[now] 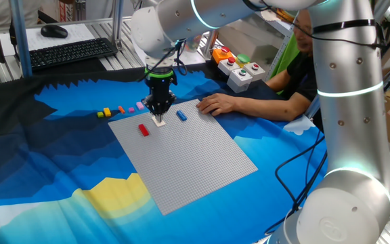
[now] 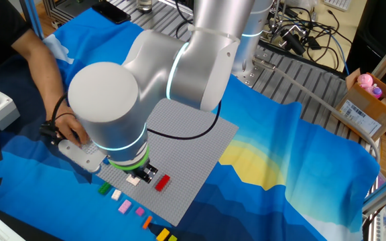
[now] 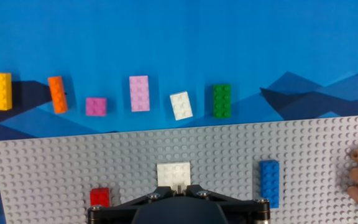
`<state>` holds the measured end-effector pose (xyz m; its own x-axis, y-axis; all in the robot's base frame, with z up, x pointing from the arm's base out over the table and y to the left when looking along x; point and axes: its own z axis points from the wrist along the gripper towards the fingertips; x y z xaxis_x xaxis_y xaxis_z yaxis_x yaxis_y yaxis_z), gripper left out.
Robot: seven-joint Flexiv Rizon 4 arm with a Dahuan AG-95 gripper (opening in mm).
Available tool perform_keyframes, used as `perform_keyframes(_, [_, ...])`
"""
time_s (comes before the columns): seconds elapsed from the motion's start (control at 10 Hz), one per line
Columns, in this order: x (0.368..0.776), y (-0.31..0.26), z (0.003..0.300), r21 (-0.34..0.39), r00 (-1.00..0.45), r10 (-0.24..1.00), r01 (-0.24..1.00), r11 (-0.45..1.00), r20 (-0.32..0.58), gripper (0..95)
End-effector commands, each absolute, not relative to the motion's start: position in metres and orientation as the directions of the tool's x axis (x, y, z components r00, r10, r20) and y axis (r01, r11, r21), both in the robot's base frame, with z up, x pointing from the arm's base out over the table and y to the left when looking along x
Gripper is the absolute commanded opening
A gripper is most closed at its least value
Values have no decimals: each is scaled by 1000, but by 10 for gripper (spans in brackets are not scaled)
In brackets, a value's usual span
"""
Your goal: Stack small Lego blocks one on top of the other
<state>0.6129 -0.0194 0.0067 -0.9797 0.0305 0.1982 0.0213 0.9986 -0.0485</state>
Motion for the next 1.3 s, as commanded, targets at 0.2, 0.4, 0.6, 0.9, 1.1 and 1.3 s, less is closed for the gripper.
perform_keyframes(0.2, [610,-19,4,-47,-981,34,26,999,191,0])
perform_keyframes(0.4, [609,-19,6,-49,-981,33,24,999,190,0])
perform_keyframes(0.6, [608,-20,11,-47,-980,32,23,999,196,0])
perform_keyframes(0.9, [609,-21,12,-51,-981,29,20,999,190,0])
perform_keyframes(1.1, [612,-23,16,-50,-982,20,11,999,188,0])
perform_keyframes(1.3, [614,-27,11,-44,-982,13,5,999,190,0])
